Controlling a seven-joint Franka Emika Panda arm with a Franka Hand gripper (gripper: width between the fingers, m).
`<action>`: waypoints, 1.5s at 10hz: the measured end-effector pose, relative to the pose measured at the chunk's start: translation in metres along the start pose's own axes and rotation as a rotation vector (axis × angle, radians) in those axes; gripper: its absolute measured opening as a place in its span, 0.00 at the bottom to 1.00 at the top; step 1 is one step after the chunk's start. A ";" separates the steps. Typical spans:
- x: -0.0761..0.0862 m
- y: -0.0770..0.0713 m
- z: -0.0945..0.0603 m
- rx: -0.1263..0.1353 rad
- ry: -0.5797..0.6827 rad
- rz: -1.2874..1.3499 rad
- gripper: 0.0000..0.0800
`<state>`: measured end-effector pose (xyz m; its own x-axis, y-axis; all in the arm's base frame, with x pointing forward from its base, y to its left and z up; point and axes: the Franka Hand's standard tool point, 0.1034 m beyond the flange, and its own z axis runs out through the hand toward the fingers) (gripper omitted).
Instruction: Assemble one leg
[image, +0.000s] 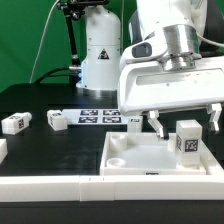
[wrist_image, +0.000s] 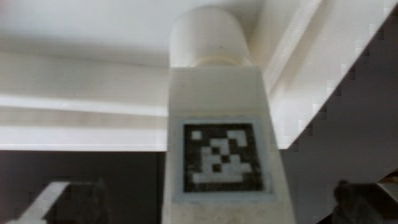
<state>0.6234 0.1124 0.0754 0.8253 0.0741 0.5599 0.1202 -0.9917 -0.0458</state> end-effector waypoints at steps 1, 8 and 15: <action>0.000 0.000 0.000 0.000 0.000 0.000 0.81; 0.018 0.009 -0.013 0.001 -0.021 0.005 0.81; 0.002 -0.001 -0.012 0.087 -0.573 0.024 0.81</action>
Offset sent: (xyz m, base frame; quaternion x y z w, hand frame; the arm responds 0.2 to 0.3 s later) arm 0.0057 -0.0201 0.0394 0.0092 -0.0245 -0.0158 0.9995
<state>0.6181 0.1123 0.0865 0.9925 0.1207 0.0212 0.1225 -0.9834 -0.1341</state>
